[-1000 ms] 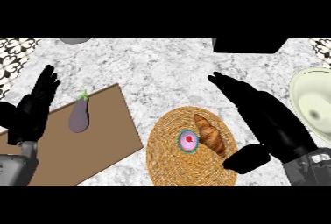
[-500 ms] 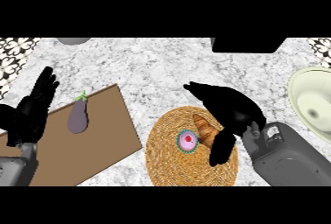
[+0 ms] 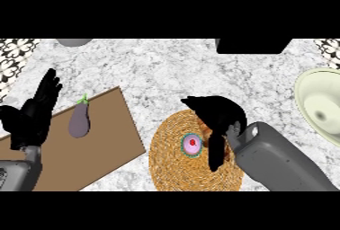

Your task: Pick the cupcake from the placemat and place it in the bowl

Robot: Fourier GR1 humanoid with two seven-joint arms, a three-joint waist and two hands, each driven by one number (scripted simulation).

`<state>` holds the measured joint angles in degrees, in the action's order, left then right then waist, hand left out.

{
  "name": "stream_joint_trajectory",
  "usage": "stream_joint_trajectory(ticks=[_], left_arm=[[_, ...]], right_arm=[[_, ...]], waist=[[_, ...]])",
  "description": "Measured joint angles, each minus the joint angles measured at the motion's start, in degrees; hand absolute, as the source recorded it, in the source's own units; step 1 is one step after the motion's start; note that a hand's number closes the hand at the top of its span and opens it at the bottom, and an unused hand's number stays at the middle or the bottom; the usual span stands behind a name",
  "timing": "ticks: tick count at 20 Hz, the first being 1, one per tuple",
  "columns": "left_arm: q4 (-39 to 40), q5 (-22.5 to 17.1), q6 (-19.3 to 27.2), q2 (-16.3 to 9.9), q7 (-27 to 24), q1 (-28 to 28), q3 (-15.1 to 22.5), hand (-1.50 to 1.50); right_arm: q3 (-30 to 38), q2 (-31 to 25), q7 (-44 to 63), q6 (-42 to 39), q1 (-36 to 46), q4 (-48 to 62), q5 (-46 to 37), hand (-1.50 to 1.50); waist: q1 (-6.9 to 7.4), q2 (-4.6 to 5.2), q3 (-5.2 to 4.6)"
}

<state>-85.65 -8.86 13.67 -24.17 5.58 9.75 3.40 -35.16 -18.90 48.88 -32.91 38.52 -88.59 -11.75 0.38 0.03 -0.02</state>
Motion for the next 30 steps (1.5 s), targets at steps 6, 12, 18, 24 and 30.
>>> stream_joint_trajectory(ticks=[6,12,18,24,30], left_arm=[[-2.49,0.49,-1.07,-0.2,1.65,-0.51,-1.51,0.0],[-1.59,1.94,-2.44,1.43,1.07,-0.91,-2.85,0.0],[-2.79,3.61,-3.26,3.25,1.21,-1.64,-3.85,0.0],[-3.37,4.86,-5.27,4.29,0.71,-2.82,-5.35,0.0],[-3.56,6.62,-6.19,5.71,1.66,-2.22,-6.46,0.0]], right_arm=[[-1.81,1.25,-3.58,1.42,-0.35,1.39,-10.48,-1.5],[-2.24,4.37,-7.29,2.84,-4.87,3.38,-18.12,-1.5],[-1.48,7.89,-8.42,1.45,-8.49,5.12,-22.9,-1.5],[0.2,10.34,-10.86,1.44,-11.33,6.43,-27.85,-1.5],[1.6,12.28,-14.03,2.42,-13.39,8.77,-33.31,-1.5]], waist=[[0.0,-0.05,0.02],[-0.16,-0.03,0.02],[-0.21,-0.04,0.02],[-0.21,-0.04,0.01],[-0.24,-0.04,0.02]])
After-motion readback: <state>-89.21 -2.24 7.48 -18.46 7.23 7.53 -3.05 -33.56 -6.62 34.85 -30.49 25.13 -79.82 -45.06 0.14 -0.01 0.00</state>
